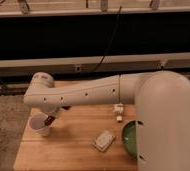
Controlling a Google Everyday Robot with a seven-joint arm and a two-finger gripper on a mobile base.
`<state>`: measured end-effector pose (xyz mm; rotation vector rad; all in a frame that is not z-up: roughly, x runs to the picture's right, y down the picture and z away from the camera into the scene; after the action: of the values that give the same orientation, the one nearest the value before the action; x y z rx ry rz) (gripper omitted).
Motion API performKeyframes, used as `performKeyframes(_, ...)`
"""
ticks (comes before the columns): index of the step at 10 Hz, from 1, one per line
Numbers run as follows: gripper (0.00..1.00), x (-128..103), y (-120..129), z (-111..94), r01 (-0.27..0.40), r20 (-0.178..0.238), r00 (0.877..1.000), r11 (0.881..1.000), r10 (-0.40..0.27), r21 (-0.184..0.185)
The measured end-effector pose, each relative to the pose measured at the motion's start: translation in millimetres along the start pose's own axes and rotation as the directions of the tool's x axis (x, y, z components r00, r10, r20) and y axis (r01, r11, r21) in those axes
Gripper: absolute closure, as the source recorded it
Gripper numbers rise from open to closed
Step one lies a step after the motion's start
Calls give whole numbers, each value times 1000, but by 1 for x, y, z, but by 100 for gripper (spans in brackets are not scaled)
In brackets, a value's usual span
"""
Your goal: Place the pepper in the ceramic cup
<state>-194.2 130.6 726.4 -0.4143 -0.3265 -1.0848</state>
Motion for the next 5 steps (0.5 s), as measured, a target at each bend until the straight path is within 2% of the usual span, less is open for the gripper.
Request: performKeyframes(5, 100, -2, -3, 0, 15, 10, 1000, 1000, -15, 2)
